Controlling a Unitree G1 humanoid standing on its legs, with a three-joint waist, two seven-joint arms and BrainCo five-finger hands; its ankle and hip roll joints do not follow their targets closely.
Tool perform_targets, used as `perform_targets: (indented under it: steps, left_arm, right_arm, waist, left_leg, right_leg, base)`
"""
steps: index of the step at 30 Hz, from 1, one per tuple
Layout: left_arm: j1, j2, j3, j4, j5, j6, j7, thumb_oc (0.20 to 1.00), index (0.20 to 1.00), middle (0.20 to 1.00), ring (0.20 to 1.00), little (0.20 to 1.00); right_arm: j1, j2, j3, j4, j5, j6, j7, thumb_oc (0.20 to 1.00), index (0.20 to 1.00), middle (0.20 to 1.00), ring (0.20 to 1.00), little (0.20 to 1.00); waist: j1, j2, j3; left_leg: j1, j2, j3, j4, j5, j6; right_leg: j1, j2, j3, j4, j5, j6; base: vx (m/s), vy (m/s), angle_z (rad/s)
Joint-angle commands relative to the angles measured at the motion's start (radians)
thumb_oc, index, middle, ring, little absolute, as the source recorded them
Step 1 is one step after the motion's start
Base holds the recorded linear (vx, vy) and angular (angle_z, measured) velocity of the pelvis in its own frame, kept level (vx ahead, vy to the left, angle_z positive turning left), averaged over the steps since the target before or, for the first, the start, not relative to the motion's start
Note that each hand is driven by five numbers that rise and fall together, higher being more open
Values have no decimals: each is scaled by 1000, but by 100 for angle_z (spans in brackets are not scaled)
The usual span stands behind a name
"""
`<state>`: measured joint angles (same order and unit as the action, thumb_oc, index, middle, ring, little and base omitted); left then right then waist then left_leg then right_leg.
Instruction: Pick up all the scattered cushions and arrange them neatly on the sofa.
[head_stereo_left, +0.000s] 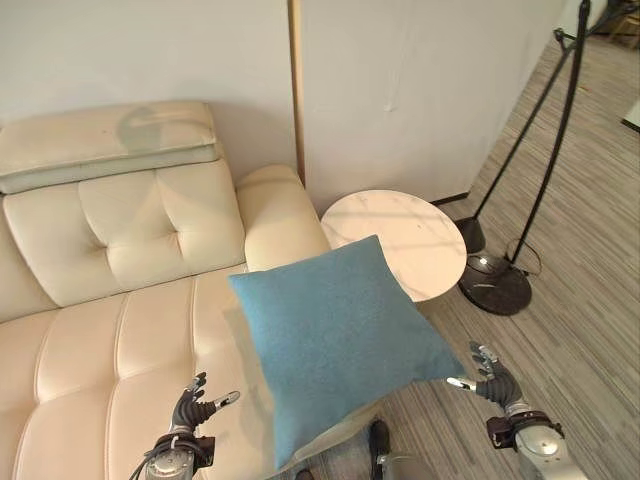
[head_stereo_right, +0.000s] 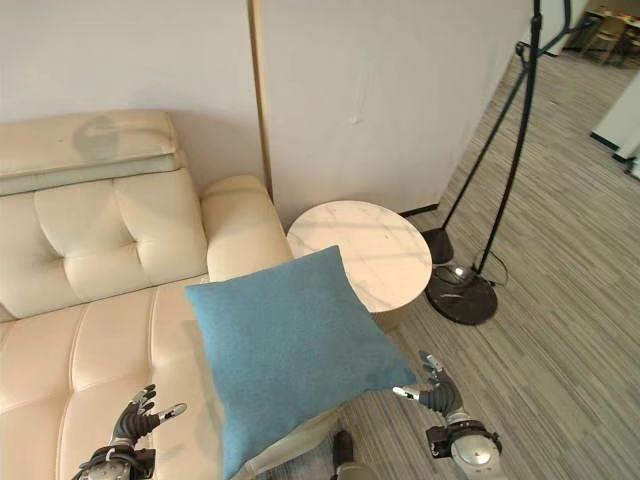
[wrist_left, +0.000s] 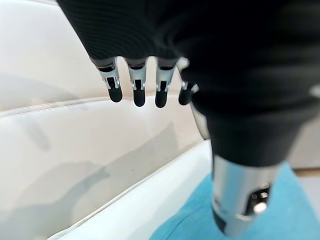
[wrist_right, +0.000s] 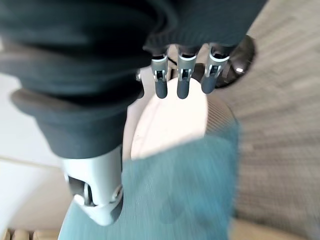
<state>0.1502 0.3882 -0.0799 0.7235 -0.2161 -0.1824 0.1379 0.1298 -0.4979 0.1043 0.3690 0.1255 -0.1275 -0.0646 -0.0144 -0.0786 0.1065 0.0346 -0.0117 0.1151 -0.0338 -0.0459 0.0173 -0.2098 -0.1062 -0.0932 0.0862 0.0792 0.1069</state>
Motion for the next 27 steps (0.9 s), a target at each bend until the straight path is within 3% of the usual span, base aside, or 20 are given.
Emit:
perform_targets:
  steps: [1,5,10,17,21,22,23,24,27]
  left_arm:
    - [-77,43,-4,2,6,-32,-16,1000,1000,1000,1000,1000]
    - [-156,51,-53,41,3,-17,-11,1000,1000,1000,1000,1000]
    - [-256,43,-103,79,-17,-15,4,1000,1000,1000,1000,1000]
    - [-605,-56,-256,156,-136,-35,97,1000,1000,1000,1000,1000]
    - [-743,-128,-342,142,-167,-51,139,1000,1000,1000,1000,1000]
    - [-749,-141,-355,119,-172,-55,147,862,862,862,862,862]
    - [-749,-141,-355,119,-172,-55,147,636,636,636,636,636]
    - [-750,-149,-371,70,-167,-64,155,200,200,200,200,200]
    - [-675,-147,-383,-128,-164,-89,152,200,200,200,200,200]
  right_arm:
    - [-77,-57,19,-36,17,-32,10,1000,1000,1000,1000,1000]
    - [-217,-75,133,75,59,-3,37,1000,1000,1000,1000,1000]
    - [-366,-35,229,197,94,7,34,1000,1000,1000,1000,1000]
    - [-757,145,388,440,134,31,-55,1000,1000,1000,1000,1000]
    - [-864,243,449,454,173,22,-82,1000,1000,1000,1000,1000]
    - [-865,254,461,432,184,16,-84,536,536,536,536,536]
    - [-865,254,462,432,184,16,-84,432,432,432,432,432]
    - [-852,263,472,401,194,6,-81,200,200,200,200,200]
    - [-756,244,497,194,181,-23,-61,200,200,200,200,200]
  waist:
    - [-7,-25,-8]
    - [15,-29,-3]
    - [33,-24,26]
    - [49,22,138]
    - [49,33,165]
    - [49,33,168]
    - [49,33,168]
    - [47,33,170]
    - [35,28,160]
  left_leg:
    - [-48,33,-9,61,5,-65]
    - [-45,47,-30,22,31,-83]
    - [-67,53,-40,1,50,-88]
    - [-216,58,-52,5,103,-99]
    - [-249,56,-61,11,120,-106]
    - [-252,57,-62,10,122,-108]
    - [-251,57,-62,10,122,-107]
    - [-252,57,-63,9,123,-109]
    - [-232,57,-54,1,115,-106]
  right_leg:
    - [159,-10,-27,-90,-65,45]
    - [188,3,-69,-132,-69,33]
    - [164,8,-76,-136,-66,28]
    - [-8,6,-65,-91,-46,14]
    - [-35,2,-63,-83,-37,14]
    - [-35,1,-64,-84,-36,16]
    - [-34,1,-64,-84,-36,16]
    - [-34,0,-64,-84,-36,17]
    - [-17,-1,-56,-94,-38,19]
  base:
    - [39,-130,40]
    - [34,-119,35]
    - [-74,-57,7]
    - [-168,-8,11]
    - [-65,5,9]
    - [-17,4,6]
    - [-8,9,4]
    - [0,0,0]
    - [26,38,-2]
